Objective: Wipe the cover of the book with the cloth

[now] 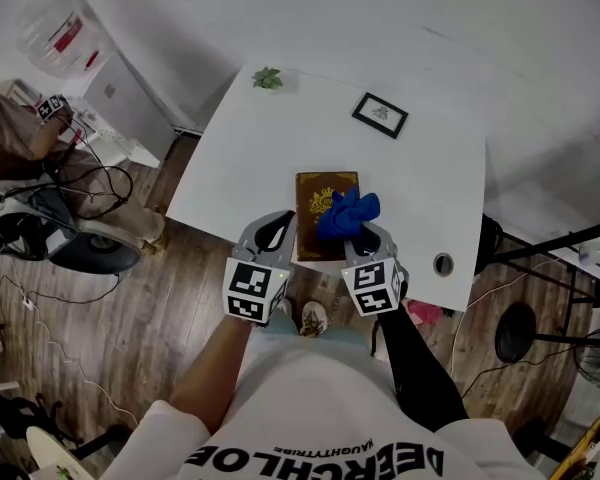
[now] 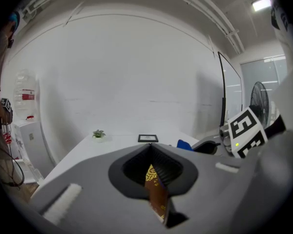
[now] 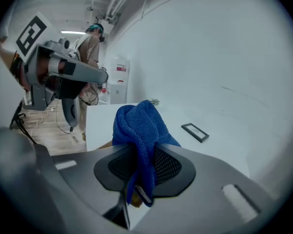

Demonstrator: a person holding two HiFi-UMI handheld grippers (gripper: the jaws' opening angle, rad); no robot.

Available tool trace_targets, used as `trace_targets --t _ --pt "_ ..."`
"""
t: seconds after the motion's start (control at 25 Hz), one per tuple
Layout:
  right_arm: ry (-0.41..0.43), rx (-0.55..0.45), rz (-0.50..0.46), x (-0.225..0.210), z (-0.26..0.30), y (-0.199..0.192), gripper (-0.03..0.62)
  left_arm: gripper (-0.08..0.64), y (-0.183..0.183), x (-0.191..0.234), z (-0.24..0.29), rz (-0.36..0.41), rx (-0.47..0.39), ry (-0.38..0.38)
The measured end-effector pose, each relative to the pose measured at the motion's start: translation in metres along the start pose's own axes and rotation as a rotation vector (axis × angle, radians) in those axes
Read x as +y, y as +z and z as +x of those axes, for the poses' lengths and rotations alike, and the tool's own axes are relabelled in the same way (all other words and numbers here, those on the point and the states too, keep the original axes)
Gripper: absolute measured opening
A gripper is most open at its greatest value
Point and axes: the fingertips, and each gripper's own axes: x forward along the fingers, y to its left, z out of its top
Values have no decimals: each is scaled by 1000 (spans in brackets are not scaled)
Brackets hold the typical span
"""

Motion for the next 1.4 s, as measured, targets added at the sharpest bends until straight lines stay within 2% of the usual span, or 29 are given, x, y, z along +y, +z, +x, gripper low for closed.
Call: trace_targets --t 0.16,0.32,0.6,0.92,1.12,1.2,1.4 --pt "113 -4 -67 50 11 13 80 57 -3 9 -9 6 11 4" --pt "154 87 -118 81 23 -2 80 57 -7 20 -18 -8 18 12" --pt "38 145 -80 56 12 -25 78 57 -16 13 -26 -8 23 -19" --pt "-164 256 63 -17 -21 -72 78 57 -8 -7 -15 12 8 -80" --pt "-261 334 141 -45 -39 -99 77 57 -4 -14 -12 18 3 -101" --pt "-273 316 159 -49 -43 -98 77 57 -4 -15 -12 20 2 -104" --pt "-246 159 138 -40 -41 -59 77 57 -7 -8 -13 16 2 -99"
